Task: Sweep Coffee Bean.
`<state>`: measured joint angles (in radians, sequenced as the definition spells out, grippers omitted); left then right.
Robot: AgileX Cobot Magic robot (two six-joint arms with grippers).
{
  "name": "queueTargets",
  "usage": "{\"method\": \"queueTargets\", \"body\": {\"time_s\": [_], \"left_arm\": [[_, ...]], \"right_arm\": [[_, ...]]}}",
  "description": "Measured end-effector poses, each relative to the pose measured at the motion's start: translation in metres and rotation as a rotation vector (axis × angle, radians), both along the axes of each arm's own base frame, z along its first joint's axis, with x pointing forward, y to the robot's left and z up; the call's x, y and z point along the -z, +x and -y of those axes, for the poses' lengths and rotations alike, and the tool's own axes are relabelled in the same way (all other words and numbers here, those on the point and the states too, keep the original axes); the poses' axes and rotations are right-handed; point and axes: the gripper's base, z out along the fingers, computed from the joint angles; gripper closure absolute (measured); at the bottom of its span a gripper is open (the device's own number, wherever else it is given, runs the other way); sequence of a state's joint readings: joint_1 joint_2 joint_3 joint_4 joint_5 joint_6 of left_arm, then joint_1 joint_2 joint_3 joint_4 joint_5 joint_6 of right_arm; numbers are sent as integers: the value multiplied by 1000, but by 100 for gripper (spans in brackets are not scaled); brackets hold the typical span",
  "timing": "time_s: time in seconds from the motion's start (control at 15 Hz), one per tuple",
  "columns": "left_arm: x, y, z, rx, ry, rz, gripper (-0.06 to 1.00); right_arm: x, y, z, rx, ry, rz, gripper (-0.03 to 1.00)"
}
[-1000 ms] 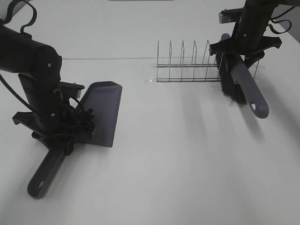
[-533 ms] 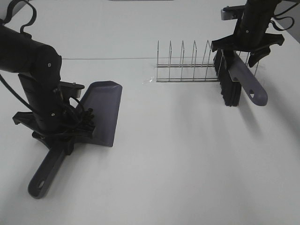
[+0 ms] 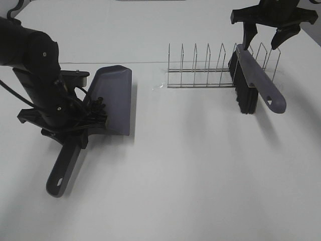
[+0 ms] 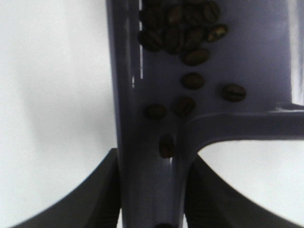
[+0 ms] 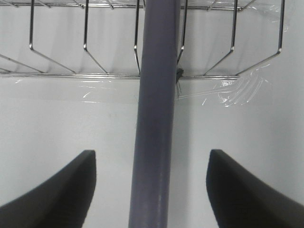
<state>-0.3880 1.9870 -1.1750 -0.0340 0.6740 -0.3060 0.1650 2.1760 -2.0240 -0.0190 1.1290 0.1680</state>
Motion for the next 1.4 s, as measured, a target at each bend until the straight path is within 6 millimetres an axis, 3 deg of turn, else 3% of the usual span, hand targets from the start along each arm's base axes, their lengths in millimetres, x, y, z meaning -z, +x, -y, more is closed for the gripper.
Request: {"method": "queueTargets", "body": {"time_s": [0.67, 0.87, 1.0, 1.13, 1.27, 1.33, 1.4], "left_arm": [[19, -5, 14, -25, -26, -90, 57], [16, -4, 14, -26, -32, -80, 37], [15, -4, 14, -26, -32, -79, 34], [1, -5, 14, -15, -42, -51, 34], [-28, -6, 11, 10, -50, 21, 34], [-76, -14, 4, 44, -48, 130, 33], [-98, -21, 0, 59, -40, 172, 33]], "right_arm": [[1, -7, 1, 2, -7, -72, 33], [-7, -10, 1, 2, -5, -62, 33], [-13, -12, 2, 0, -5, -53, 33], [-20, -14, 2, -9, -6, -40, 33], [-34, -20, 3, -13, -1, -12, 33], [-55, -32, 4, -26, 12, 24, 33], [-63, -41, 4, -33, 23, 32, 33]]}}
